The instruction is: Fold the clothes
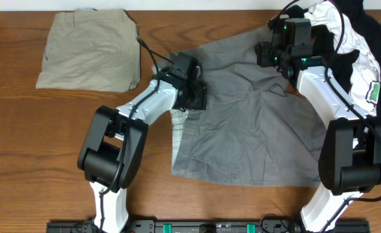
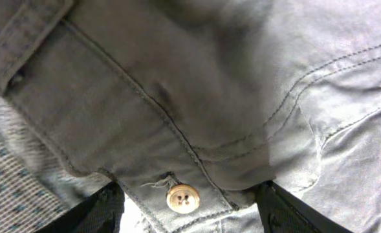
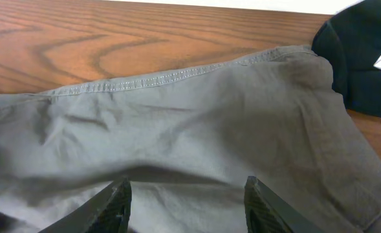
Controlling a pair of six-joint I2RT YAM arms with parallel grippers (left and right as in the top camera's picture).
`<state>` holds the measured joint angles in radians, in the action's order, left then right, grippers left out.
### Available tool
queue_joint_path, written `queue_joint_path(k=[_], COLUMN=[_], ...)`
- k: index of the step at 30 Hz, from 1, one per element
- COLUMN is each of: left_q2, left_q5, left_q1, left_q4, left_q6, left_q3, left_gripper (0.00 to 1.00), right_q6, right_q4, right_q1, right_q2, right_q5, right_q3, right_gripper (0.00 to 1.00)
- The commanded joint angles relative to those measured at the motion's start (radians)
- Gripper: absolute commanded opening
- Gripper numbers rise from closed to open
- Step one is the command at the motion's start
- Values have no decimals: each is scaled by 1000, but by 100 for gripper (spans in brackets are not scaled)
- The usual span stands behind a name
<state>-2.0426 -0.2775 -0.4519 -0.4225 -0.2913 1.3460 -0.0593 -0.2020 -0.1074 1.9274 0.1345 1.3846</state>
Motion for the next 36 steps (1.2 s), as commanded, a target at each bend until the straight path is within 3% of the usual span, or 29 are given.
queue_joint_path(k=[1, 4, 6, 8, 10, 18, 31, 34, 36], left_q2=[-44, -69, -73, -72, -72, -58, 170, 198, 206], left_q5=[18, 24, 53, 83, 88, 89, 227, 227, 227], left_q1=[-18, -19, -18, -14, -6, 33, 117, 119, 119], left_q4=[2, -5, -13, -17, -16, -51, -299, -319, -328], left_q6=[-1, -1, -1, -1, -2, -28, -27, -27, -27], left_q3=[-1, -1, -1, 0, 0, 12, 31, 31, 31], left_gripper=[67, 57, 43, 19, 6, 6, 6, 6, 6], right_q6=[13, 14, 16, 16, 16, 16, 16, 16, 8], right_q4=[0, 0, -1, -2, -1, -2, -2, -16, -43], right_q1=[-4, -4, -4, -4, -4, -3, -2, -2, -1], right_q2=[6, 6, 6, 6, 6, 6, 6, 13, 26], right_q5=[-7, -7, -7, -8, -8, -15, -14, -14, -14], right_q3=[-7, -7, -7, -7, -7, -7, -7, -7, -7], right_gripper=[54, 54, 54, 54, 54, 55, 54, 48, 36])
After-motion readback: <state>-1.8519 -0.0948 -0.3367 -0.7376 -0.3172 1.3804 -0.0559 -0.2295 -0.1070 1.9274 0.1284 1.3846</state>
